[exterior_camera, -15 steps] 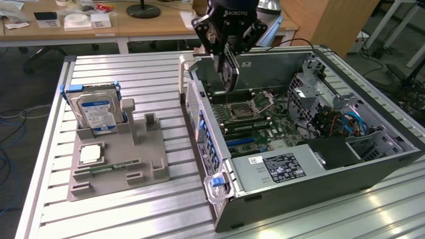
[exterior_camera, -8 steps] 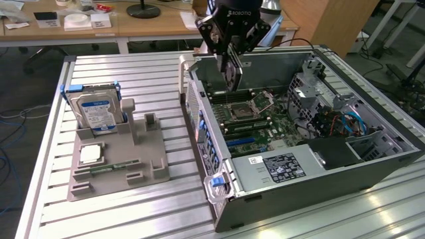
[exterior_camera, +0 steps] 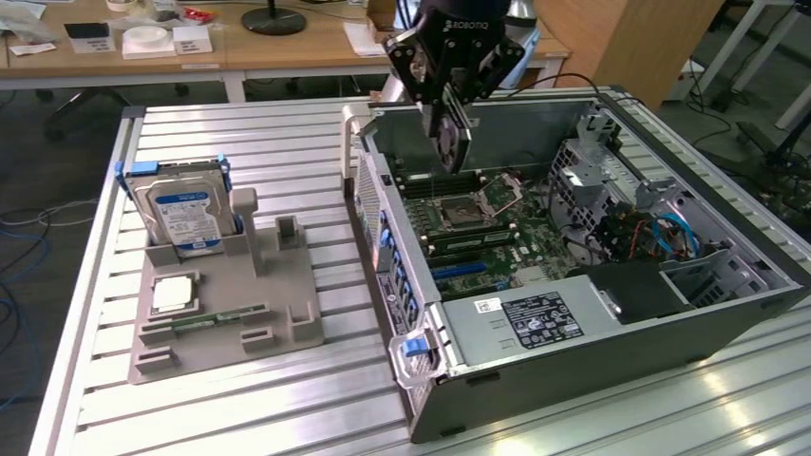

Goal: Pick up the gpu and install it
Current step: 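Pick up the gpu and move the gpu toward the slot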

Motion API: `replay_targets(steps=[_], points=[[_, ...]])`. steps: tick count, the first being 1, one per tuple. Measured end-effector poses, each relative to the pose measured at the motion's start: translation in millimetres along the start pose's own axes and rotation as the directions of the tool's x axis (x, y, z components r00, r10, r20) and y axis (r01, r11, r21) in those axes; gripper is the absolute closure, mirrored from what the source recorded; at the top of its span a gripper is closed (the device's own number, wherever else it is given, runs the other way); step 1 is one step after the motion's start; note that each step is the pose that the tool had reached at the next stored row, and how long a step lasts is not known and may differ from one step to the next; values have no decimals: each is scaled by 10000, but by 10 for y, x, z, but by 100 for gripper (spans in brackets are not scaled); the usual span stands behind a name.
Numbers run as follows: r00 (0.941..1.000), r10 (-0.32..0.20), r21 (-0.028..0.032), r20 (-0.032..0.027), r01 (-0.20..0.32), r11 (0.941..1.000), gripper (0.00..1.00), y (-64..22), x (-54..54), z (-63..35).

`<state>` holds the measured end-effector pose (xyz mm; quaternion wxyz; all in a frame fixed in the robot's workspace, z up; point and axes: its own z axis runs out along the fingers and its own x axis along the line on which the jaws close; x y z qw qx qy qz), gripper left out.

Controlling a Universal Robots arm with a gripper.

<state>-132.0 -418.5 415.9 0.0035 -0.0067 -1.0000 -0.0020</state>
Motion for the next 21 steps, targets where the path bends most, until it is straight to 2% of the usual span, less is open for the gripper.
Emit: replay_targets(steps=[21], points=[[10000, 1, 0, -1, -1, 10000, 72, 2, -193, -1]])
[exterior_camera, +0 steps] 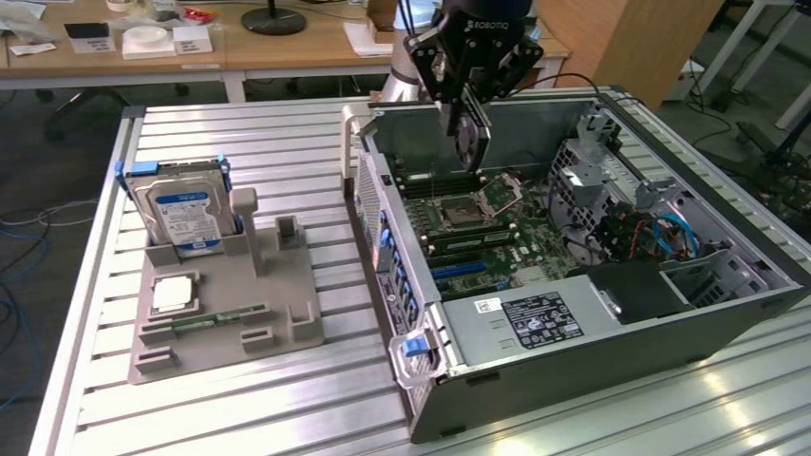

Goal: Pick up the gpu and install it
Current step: 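Pick up the gpu and move the gpu toward the slot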

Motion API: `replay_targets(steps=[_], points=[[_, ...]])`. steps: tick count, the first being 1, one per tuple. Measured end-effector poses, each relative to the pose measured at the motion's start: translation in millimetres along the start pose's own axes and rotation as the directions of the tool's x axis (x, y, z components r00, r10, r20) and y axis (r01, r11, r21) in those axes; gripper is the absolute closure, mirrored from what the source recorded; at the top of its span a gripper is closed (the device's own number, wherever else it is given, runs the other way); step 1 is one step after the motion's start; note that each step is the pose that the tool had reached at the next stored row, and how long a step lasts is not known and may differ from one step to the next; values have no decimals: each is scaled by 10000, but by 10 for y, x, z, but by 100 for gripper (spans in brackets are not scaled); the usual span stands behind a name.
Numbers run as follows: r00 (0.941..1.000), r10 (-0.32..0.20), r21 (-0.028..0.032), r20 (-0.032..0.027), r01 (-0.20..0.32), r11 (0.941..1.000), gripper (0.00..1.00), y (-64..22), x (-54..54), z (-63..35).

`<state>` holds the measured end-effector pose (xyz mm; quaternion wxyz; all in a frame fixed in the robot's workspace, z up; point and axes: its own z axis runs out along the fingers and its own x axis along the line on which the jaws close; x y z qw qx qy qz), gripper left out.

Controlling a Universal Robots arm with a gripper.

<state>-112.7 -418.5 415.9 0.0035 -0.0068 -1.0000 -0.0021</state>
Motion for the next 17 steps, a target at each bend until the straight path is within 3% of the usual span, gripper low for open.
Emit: replay_targets(steps=[10, 17], points=[[10000, -1, 0, 1, 1, 10000, 72, 0, -3, 0], [10000, 0, 1, 0, 0, 10000, 72, 3, -185, 1]])
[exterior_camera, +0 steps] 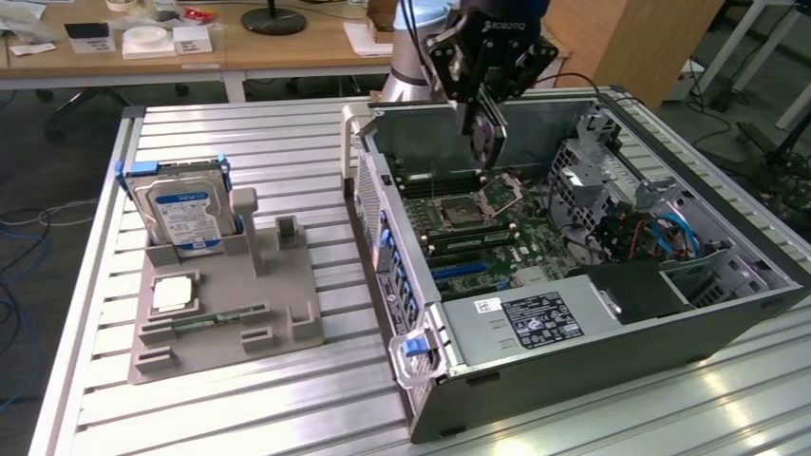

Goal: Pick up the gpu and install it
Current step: 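Pick up the gpu and move the gpu toward the slot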

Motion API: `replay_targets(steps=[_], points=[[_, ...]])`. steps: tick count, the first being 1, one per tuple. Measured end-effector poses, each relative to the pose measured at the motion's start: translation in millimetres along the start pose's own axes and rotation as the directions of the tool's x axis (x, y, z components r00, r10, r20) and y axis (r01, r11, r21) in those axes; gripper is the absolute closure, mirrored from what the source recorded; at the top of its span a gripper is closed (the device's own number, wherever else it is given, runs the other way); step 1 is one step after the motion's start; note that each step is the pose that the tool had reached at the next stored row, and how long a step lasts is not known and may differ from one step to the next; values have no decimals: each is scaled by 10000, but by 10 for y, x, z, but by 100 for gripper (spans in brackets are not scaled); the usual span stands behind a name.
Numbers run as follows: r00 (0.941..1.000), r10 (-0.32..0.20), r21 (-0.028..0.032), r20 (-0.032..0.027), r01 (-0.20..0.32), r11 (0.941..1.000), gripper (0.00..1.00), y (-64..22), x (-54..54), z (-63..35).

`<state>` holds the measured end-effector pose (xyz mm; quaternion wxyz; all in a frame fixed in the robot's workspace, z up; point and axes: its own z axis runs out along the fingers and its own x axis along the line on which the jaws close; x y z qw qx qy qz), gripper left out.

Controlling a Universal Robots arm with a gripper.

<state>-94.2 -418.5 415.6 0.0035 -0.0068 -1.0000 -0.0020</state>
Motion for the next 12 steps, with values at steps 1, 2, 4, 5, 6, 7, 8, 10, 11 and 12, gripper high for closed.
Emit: replay_targets(steps=[1, 2, 4, 5, 6, 7, 8, 10, 11, 12], points=[[10000, 1, 0, 0, -1, 10000, 72, 0, -33, 1], [10000, 0, -1, 0, 0, 10000, 72, 1, -66, 2], [10000, -1, -1, 0, 1, 10000, 72, 2, -127, 3], [10000, 0, -1, 1, 0, 10000, 72, 2, -155, 4], [10000, 1, 0, 0, -1, 10000, 72, 2, -179, 4], [10000, 0, 0, 1, 0, 10000, 72, 3, -201, 4], [10000, -1, -1, 1, 1, 10000, 72, 3, -221, 5], [10000, 0, 0, 0, 0, 10000, 72, 3, -256, 5], [10000, 0, -1, 0, 0, 10000, 72, 4, -273, 6], [10000, 0, -1, 0, 0, 10000, 72, 4, -291, 6]])
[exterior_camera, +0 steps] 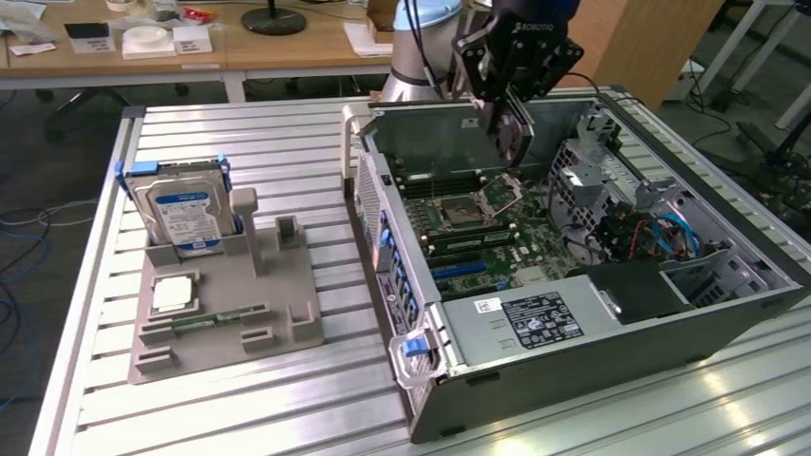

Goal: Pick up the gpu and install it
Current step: 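Pick up the gpu and move the gpu toward the slot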

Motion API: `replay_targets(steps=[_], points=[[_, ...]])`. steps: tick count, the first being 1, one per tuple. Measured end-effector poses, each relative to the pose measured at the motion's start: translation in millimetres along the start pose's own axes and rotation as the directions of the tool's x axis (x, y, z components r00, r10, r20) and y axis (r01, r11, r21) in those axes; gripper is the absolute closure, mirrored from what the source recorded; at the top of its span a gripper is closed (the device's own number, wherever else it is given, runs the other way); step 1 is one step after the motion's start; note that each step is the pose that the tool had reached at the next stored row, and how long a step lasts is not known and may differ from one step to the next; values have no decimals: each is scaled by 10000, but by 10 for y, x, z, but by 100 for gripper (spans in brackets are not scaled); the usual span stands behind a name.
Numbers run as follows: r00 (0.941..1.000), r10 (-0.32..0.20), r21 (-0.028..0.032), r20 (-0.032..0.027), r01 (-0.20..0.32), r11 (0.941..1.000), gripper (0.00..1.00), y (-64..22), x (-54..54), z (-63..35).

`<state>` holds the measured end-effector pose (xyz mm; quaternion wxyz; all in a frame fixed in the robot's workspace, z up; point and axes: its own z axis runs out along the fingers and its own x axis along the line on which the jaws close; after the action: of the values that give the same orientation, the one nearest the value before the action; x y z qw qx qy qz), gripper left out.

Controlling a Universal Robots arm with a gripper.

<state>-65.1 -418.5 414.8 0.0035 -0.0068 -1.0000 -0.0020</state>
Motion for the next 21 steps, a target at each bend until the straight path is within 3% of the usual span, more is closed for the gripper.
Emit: replay_targets(steps=[18, 21], points=[[10000, 0, 0, -1, 0, 10000, 72, 0, -44, 1], [10000, -1, 0, 0, 1, 10000, 72, 2, -90, 1]])
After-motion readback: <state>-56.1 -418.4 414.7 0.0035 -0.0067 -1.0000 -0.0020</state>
